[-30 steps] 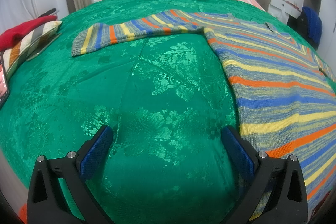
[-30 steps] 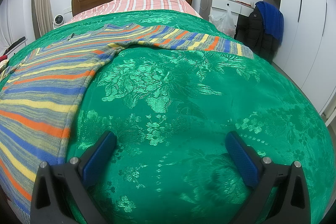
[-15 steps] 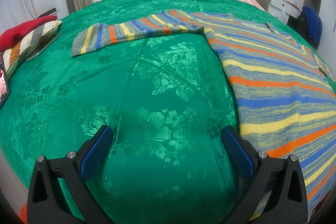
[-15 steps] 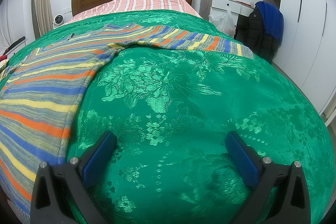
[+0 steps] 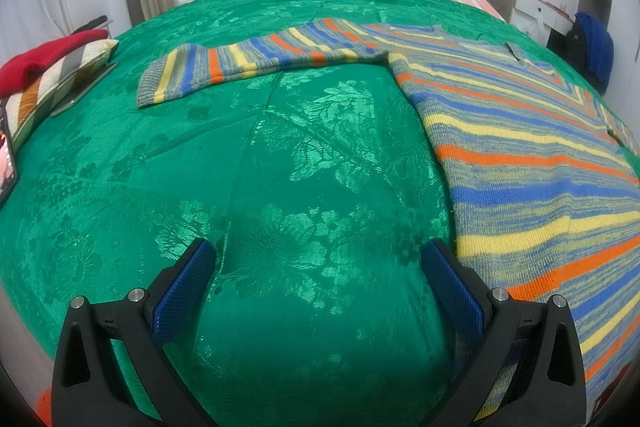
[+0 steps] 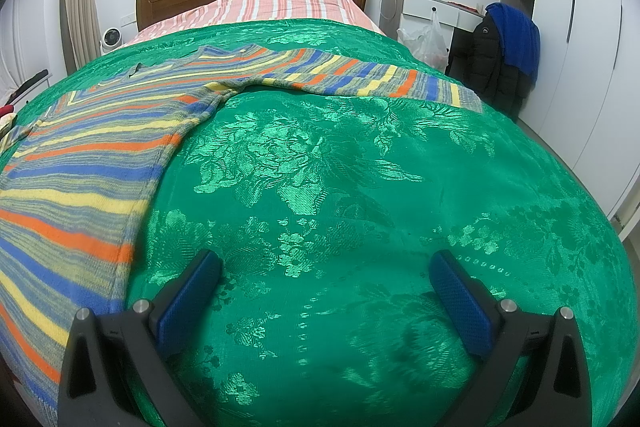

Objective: Fold small clothes

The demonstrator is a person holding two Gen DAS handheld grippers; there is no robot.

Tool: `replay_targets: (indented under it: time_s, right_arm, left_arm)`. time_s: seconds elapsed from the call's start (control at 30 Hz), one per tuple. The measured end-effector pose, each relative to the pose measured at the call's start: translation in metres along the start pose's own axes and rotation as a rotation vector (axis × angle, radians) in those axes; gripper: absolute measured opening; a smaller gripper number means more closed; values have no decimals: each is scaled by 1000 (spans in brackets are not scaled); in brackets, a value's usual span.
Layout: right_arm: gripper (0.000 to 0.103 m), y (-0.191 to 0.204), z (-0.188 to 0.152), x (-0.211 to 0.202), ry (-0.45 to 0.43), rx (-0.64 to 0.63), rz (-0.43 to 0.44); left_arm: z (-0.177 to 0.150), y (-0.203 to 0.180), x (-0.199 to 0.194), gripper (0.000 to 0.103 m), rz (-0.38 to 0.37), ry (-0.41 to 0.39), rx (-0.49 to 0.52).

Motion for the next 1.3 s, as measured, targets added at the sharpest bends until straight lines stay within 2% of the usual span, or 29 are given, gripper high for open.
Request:
replay_targets:
  time_s: [0.17,0.3,0.37,0.47,0.5,0.53,0.63,0.67,0.8,0.97,1.03,1.07,1.1,1.13,1.17,1.23,1.3]
  right_arm:
    - [103,0,0,-1,7,0,2]
    - [103,-6,9,-2,141,21,99]
    - [102,-23,29,-7,164,115,220]
    - [102,-76,67,-8,115,268,254]
    - [103,-98,79,-4,105,348,283]
    - [103,-118,87,8,123,448,351]
    - [99,-160,85,46,202,652,404]
    - [95,-171,83,56,209,709,414]
    - [82,-192,78,88,231,804,436]
    - [78,-201,81,106,218,834,440]
    - [68,-201,81,113,212,854,441]
    - [58,-201,80,117,217,865,438]
    - [39,-199,78,121,229,874,430]
    - [27,-199,74,124,253,875,416]
    - [2,-200,73,124,270,873,400]
    - [3,-197,91,111,224,840,386]
    - [3,-183,119,94,179,742,395]
  left_arm:
    - [0,0,0,103,-1,3,0]
    - [-2,0,0,103,-8,8,2]
    - [-2,0,0,103,-5,7,1]
    - [-2,-1,0,103,-2,8,-1]
    - [-2,-1,0,103,-2,9,-2]
    - [-2,-1,0,103,-1,11,-3]
    - [-2,0,-1,103,3,12,-8]
    - [-2,0,-1,103,4,11,-8]
    - [-3,-1,-1,103,6,10,-8]
    - [-2,0,-1,103,7,9,-8]
    - [-2,0,-1,103,6,9,-9]
    - [-2,0,-1,103,6,10,-8]
    - [-2,0,-1,103,6,10,-8]
    - [-2,0,-1,103,5,10,-8]
    - [-2,0,-1,103,5,11,-8]
    - [-2,0,-1,103,5,10,-9]
    - [-2,0,-1,103,4,8,-12]
Point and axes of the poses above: each gripper's, at about its wrist camera, not at the fingertips, and x roughly the way its jaws point, y to its left, z to its top, the point moved 10 cm from there along x, roughly the way its jaws point, and after that the axes turned 10 degrees about -x, right-handed, at the moved point
